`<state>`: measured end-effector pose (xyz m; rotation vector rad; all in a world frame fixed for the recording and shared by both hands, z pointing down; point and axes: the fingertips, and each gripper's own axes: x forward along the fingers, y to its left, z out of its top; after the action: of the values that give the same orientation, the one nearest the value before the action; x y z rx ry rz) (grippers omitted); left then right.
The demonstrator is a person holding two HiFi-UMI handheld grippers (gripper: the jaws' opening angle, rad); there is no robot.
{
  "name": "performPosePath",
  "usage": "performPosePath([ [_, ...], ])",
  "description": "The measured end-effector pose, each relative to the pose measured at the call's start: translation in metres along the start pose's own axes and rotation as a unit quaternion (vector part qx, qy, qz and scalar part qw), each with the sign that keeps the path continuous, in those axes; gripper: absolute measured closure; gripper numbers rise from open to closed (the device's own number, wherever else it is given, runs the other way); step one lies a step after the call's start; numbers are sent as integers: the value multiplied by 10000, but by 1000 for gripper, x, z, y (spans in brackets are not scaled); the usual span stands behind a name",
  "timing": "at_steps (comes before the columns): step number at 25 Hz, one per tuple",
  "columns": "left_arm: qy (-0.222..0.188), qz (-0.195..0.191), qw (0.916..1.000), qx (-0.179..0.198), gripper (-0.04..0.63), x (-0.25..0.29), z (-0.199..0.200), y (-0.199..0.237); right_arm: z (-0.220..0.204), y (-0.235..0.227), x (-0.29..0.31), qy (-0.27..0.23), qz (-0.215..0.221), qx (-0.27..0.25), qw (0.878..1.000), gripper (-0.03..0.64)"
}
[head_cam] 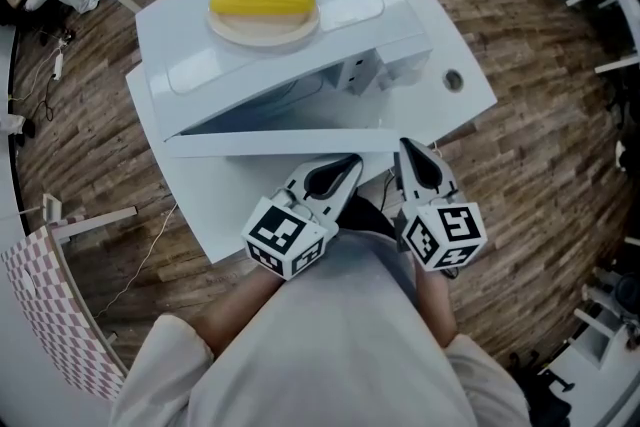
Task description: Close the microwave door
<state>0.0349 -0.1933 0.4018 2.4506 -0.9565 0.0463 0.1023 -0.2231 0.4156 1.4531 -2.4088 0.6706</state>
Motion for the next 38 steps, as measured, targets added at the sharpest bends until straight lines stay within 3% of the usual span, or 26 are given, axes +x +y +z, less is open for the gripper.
performPosePath([
  [17,-28,240,9996,-140,566,22,9,28,20,-9,32,48,282,-59,9996,594],
  [29,-123,432,9988,-181,566,34,23,46,23,32,64,273,1124,-333,9927,594],
  [38,-196,606,9977,-225,566,43,31,58,33,27,79,284,1250,-446,9907,594],
])
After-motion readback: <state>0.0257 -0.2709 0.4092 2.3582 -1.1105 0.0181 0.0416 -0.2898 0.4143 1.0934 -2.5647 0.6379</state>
